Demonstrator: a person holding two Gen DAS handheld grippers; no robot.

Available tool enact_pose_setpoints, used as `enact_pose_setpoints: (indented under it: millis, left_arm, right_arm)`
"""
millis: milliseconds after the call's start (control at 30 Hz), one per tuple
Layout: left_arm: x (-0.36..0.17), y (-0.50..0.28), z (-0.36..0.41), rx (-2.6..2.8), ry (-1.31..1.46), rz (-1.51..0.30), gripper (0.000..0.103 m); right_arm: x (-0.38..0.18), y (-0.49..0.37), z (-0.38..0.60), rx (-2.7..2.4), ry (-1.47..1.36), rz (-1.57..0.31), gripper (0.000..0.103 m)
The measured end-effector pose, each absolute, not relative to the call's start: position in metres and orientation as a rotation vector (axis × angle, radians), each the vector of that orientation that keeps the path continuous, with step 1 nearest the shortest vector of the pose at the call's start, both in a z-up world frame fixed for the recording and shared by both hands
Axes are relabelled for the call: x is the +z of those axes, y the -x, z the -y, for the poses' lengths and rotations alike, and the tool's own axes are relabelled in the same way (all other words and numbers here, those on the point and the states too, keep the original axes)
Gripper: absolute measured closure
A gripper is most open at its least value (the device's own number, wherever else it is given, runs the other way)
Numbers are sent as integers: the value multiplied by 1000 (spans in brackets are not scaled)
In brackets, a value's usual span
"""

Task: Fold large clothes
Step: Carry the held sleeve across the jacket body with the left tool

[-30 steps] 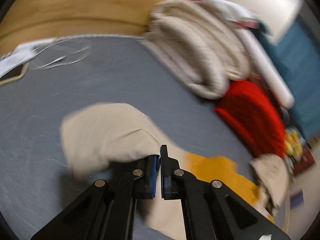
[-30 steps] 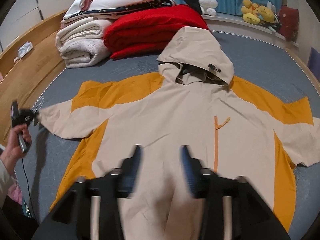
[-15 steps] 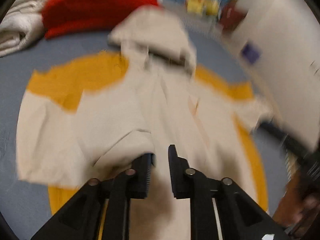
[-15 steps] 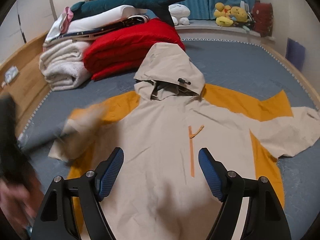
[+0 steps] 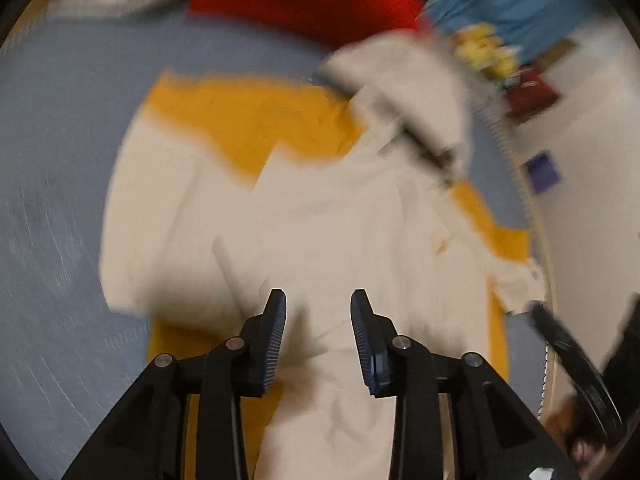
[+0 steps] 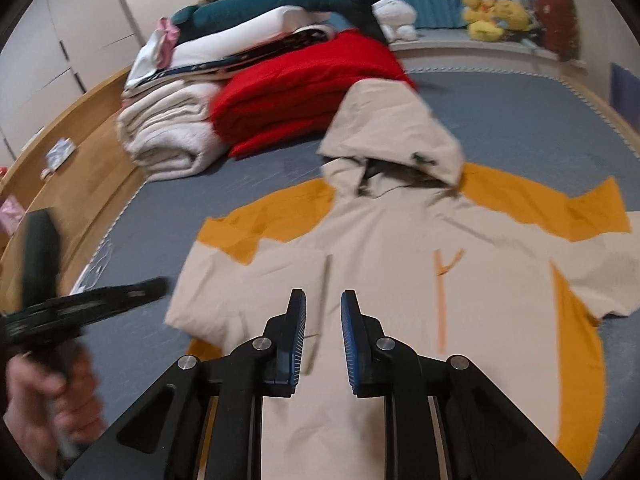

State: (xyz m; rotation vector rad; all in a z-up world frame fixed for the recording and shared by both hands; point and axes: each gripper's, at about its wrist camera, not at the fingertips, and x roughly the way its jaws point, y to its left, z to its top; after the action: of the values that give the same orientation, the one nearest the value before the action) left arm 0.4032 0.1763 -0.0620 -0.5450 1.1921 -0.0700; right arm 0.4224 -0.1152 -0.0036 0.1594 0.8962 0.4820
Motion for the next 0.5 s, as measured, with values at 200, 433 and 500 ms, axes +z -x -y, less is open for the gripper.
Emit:
enact_pose_setpoints:
  millis: [200,433,500]
  left_arm:
    - [-107,-412,-192,-37,606,-1290,71]
    - [-136,-410,-196,-106,706,-1297,69]
    - [-132,-413,-189,-140,729,-1256,103]
  right_arm:
    - [-26,-422,88,521,-42,-909,57]
    - [-48,-419,68,551,78,-923,42]
    - [-54,-415,60,567,117,-926,42]
